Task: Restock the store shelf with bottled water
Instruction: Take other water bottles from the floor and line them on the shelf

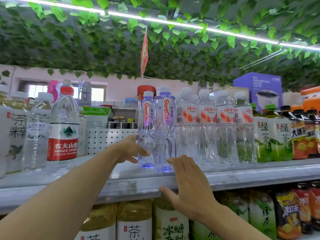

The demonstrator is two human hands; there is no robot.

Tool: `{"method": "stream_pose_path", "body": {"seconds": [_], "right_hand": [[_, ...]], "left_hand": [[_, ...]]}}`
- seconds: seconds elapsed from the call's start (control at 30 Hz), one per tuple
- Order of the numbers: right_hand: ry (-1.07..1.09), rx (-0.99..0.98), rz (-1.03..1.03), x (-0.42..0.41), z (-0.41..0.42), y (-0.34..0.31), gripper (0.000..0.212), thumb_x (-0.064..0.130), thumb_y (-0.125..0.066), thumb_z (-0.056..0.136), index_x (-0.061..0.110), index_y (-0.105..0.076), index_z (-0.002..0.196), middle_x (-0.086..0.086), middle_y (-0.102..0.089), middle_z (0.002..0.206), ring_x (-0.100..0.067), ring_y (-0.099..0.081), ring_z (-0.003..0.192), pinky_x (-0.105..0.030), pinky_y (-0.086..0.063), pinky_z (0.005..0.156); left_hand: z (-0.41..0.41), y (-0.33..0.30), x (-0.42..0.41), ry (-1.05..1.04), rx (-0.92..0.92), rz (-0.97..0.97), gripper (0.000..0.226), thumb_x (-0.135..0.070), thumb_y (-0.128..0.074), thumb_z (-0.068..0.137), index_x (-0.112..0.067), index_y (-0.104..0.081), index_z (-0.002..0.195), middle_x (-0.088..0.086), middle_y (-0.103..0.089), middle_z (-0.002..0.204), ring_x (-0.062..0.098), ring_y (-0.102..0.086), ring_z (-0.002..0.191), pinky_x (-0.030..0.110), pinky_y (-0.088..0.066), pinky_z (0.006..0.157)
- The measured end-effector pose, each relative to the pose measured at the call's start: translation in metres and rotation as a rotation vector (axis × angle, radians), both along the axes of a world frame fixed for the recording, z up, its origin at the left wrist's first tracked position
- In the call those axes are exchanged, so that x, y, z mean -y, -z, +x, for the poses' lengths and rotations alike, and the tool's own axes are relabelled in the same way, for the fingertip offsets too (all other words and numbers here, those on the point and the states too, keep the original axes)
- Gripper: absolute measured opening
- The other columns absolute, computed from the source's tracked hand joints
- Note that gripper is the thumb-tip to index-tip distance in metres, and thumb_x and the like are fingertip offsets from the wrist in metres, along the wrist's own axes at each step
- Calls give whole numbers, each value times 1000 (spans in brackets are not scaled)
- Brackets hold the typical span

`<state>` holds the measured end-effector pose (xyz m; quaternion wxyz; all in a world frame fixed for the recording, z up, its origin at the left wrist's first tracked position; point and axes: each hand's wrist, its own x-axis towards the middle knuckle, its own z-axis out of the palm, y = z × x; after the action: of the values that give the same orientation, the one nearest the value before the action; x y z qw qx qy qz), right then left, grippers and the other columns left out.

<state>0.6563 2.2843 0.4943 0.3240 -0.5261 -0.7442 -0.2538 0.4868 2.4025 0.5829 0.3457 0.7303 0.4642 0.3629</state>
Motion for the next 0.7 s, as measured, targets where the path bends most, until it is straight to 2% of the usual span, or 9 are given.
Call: {"method": "stream_pose_path", "body": {"seconds": [0.13, 0.27, 0.43, 0.53, 0.6, 0.63, 0.7], "right_hand": [[-5, 9, 0, 0, 2, -1, 65, 58, -49, 85, 29, -23, 136, 8, -29, 127, -12, -31, 116, -24, -30, 99], [-15, 17, -3, 1, 3, -1, 64, 58, -50, 85, 29, -23, 135, 8, -29, 126, -12, -31, 115, -24, -30, 99], [-24, 19, -3, 1, 4, -2, 64, 57, -50, 86, 27, -24, 135, 7, -30, 126, -12, -31, 114, -24, -30, 98], [-25, 19, -5, 0, 4, -1, 65, 58, -51, 85, 28, -24, 136, 8, -31, 126, -12, -32, 114, -24, -30, 98], [-24, 27, -9, -1, 5, -1, 66, 58, -50, 85, 27, -24, 137, 8, -30, 126, -12, -31, 115, -24, -30, 98], [-25, 28, -8, -1, 5, -1, 66, 58, -50, 85, 27, -24, 137, 7, -30, 126, -13, -31, 115, -24, -30, 98], [-25, 28, -4, -1, 6, -1, 65, 58, -50, 85, 27, -25, 137, 7, -31, 125, -13, -32, 115, -25, -31, 98]], "left_hand": [[12, 0, -1, 11, 8, 7, 53, 4, -67, 80, -11, -46, 127, 10, -62, 97, 26, -59, 92, 36, -51, 72], [23, 1, -1, 21, 13, 25, 55, 9, -60, 83, -8, -43, 132, 22, -59, 117, 34, -59, 103, 40, -49, 80], [23, 3, -4, 58, -8, 30, 57, 8, -61, 83, -10, -43, 134, 11, -61, 100, 26, -59, 93, 40, -48, 83], [18, 4, -3, 111, -46, 6, 60, 14, -56, 83, -12, -43, 135, 18, -62, 113, 35, -56, 114, 46, -43, 97], [16, 6, -4, 115, -39, 4, 60, 14, -56, 83, -12, -43, 135, 17, -60, 117, 37, -52, 120, 46, -41, 100], [16, 6, -5, 114, -31, 4, 60, 14, -57, 83, -12, -43, 135, 15, -62, 114, 36, -54, 117, 45, -41, 100], [17, 6, -7, 122, -28, 5, 59, 13, -57, 83, -11, -43, 134, 10, -66, 98, 28, -61, 98, 41, -45, 93]]}}
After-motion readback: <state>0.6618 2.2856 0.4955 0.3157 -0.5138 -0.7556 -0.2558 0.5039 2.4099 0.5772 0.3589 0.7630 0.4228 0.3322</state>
